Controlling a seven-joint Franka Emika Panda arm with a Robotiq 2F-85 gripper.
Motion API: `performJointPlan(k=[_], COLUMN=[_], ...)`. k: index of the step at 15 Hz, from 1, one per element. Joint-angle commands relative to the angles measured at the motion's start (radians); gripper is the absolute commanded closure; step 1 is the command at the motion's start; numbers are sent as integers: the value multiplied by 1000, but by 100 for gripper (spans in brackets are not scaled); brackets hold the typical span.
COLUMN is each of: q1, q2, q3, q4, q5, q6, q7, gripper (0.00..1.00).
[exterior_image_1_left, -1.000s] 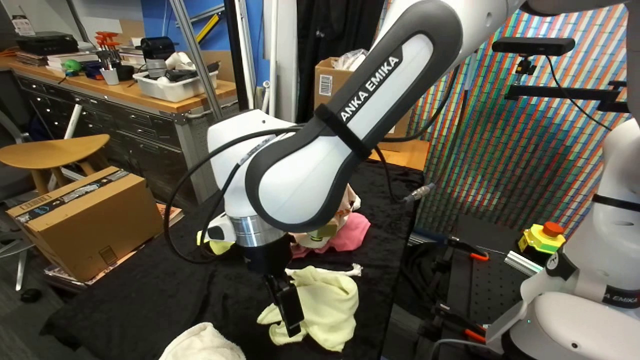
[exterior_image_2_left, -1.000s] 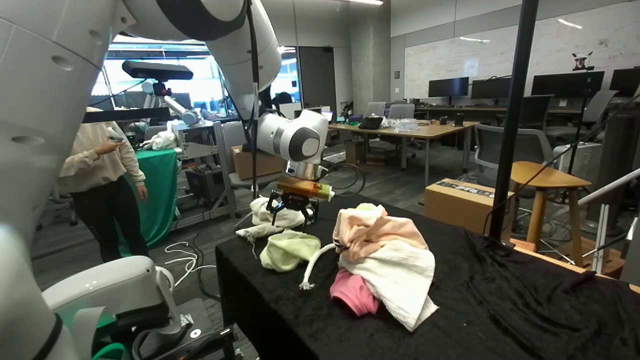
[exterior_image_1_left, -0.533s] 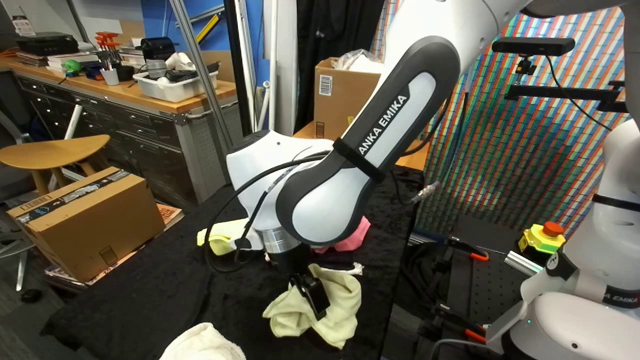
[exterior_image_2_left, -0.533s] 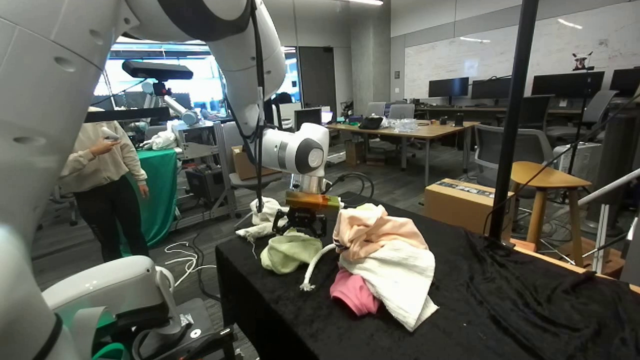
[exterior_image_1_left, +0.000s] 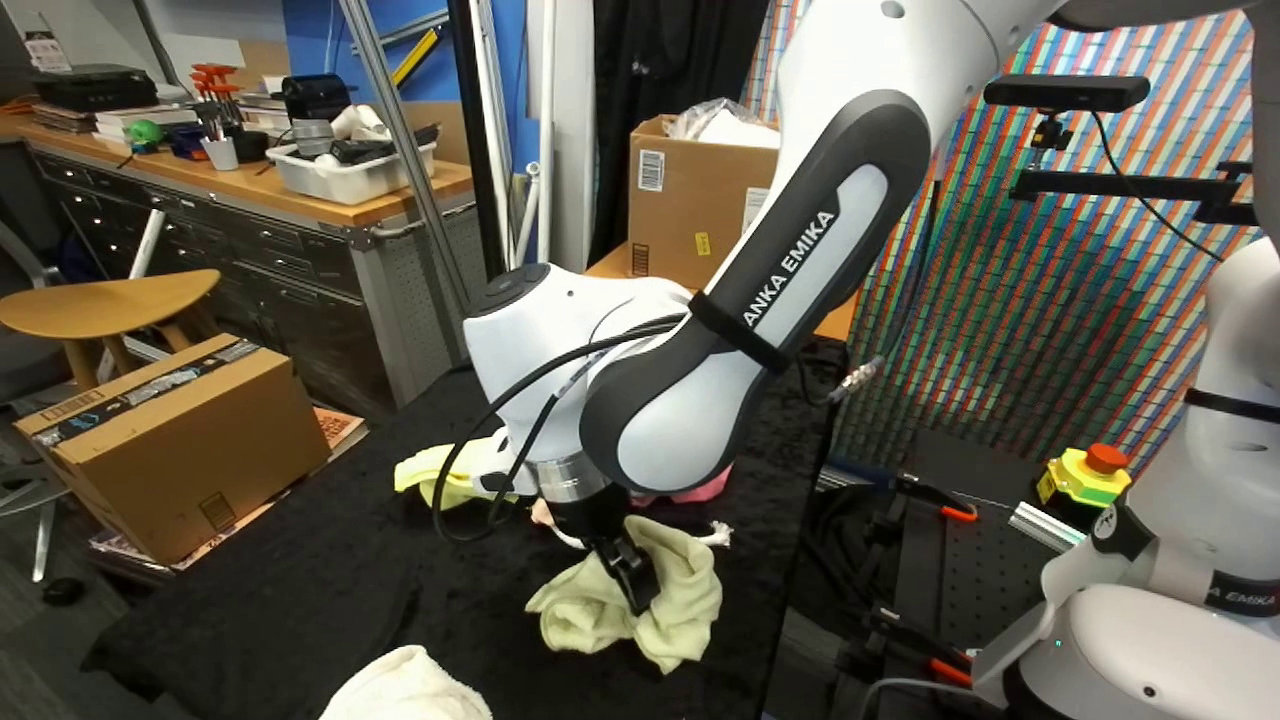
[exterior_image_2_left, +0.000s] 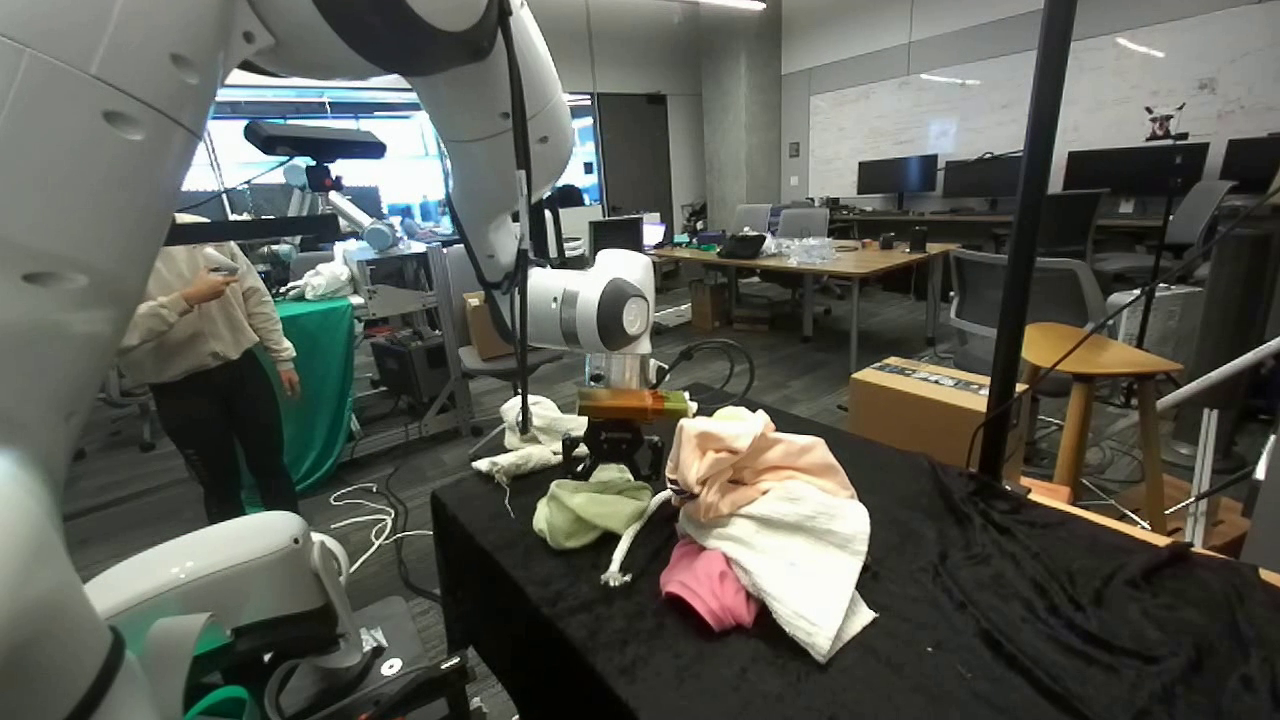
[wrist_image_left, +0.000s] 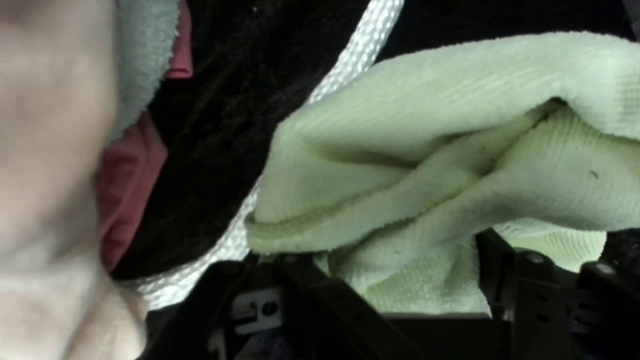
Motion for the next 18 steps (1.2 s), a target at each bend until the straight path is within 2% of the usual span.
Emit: performJointPlan(k=[1,5,8,10,12,14,18], q1=[8,4,3,1,-14,-23,-29], q2=[-44,-66,-86,-102,-116,-134,-148], q3=[-9,-6,-5,-4,5,6,-11], q4=[-35,-43,-51,-57,-62,-63,-49], q5=[-28,-22,-18,-10,23,50,92], q6=[23,27,30,44,83,123,209], q7=[42,56,66,80,86,107,197], gripper=[58,86,96,91,93,90,90])
